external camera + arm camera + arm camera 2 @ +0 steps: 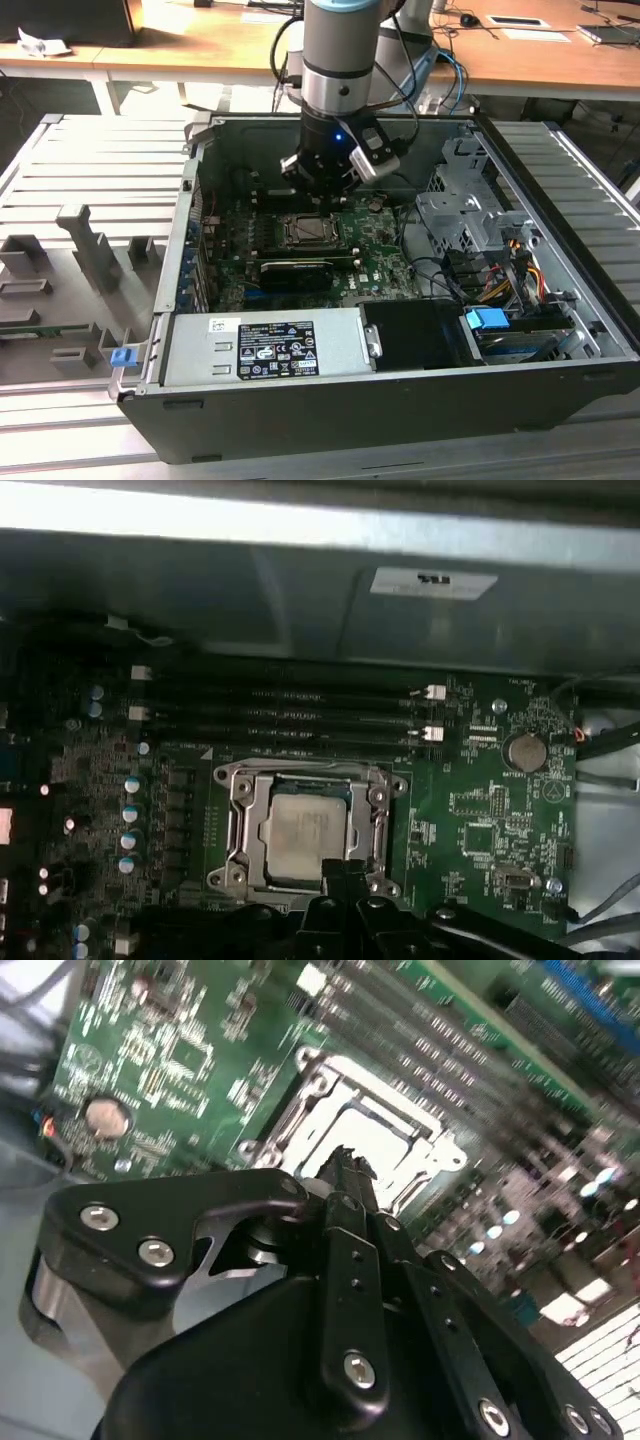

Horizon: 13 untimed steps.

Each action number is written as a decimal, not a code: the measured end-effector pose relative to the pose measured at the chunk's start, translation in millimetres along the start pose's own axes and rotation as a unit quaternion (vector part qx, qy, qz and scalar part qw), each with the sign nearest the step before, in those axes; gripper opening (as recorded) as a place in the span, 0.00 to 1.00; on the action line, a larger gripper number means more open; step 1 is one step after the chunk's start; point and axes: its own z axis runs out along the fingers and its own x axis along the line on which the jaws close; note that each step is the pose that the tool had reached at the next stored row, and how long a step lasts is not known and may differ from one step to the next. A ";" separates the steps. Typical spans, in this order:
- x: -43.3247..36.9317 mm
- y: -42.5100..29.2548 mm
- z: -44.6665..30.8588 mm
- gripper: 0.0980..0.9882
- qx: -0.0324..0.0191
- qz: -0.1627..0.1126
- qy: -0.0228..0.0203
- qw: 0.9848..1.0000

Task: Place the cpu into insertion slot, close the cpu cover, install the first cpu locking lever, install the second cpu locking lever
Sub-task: 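Install the second cpu locking lever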

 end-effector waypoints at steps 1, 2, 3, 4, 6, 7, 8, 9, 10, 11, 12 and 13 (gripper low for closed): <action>0.4 -7.5 0.7 0.01 0.000 0.000 0.001 1.000; 0.8 -11.9 1.1 0.01 0.000 0.000 0.003 1.000; 1.2 -17.7 1.9 0.01 -0.001 0.000 0.004 1.000; 1.7 -22.8 2.2 0.01 -0.005 0.000 0.004 1.000; 4.0 -25.8 2.7 0.01 -0.009 0.000 0.004 1.000; 6.9 -26.3 3.0 0.01 -0.012 -0.002 0.004 1.000; 8.6 -26.4 3.3 0.01 -0.014 -0.003 0.004 1.000; 10.3 -26.6 3.4 0.01 -0.015 -0.004 0.004 1.000; 10.6 -26.6 3.5 0.01 -0.015 -0.004 0.004 1.000; 10.7 -26.7 3.5 0.01 -0.015 -0.004 0.004 1.000; 10.7 -26.8 3.5 0.01 -0.015 -0.004 0.004 1.000; 10.8 -27.1 3.5 0.01 -0.015 -0.004 0.004 1.000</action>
